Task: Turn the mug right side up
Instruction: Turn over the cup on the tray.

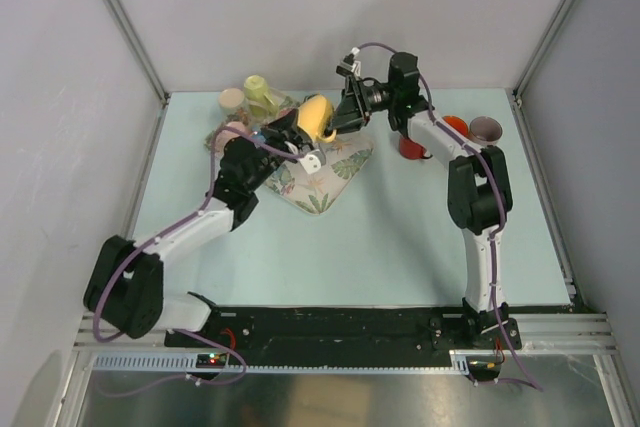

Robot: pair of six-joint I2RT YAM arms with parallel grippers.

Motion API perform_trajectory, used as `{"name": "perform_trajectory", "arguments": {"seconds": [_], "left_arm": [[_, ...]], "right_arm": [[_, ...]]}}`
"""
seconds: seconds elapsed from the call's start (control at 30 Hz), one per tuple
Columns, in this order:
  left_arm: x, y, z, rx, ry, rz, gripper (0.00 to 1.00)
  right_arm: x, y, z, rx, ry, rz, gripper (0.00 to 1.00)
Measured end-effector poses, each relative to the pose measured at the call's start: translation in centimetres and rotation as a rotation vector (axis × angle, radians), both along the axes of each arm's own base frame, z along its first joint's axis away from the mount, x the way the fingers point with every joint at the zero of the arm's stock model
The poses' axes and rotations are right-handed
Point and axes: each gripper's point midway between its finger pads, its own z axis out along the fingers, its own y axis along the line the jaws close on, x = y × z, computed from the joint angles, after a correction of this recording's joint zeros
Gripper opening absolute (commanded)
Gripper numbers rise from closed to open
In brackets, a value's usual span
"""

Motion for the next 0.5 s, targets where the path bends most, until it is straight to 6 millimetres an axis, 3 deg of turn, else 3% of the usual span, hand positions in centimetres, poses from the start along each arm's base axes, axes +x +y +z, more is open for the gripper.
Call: {"name": "perform_trajectory", "arguments": {"seconds": [0.23,0.37,0.5], "left_arm": [[-1.8,1.2,-1.6,-0.130,0.399,0.064,0.00],[-3.7,1.5,-2.5,-0.186,0.627,0.091,0.00],[-5.9,2.0,-5.5,-0.204,0.865,0.145,0.00]], "right_arm": [[1.7,-2.5,1.2,0.053,-0.182,-0.060,0.86],[5.5,-5.2,2.1,0.021,-0.277,-0.256,0.97],[8.1,-7.9,1.8,-0.117,-0.509,-0.443,0.99]]}}
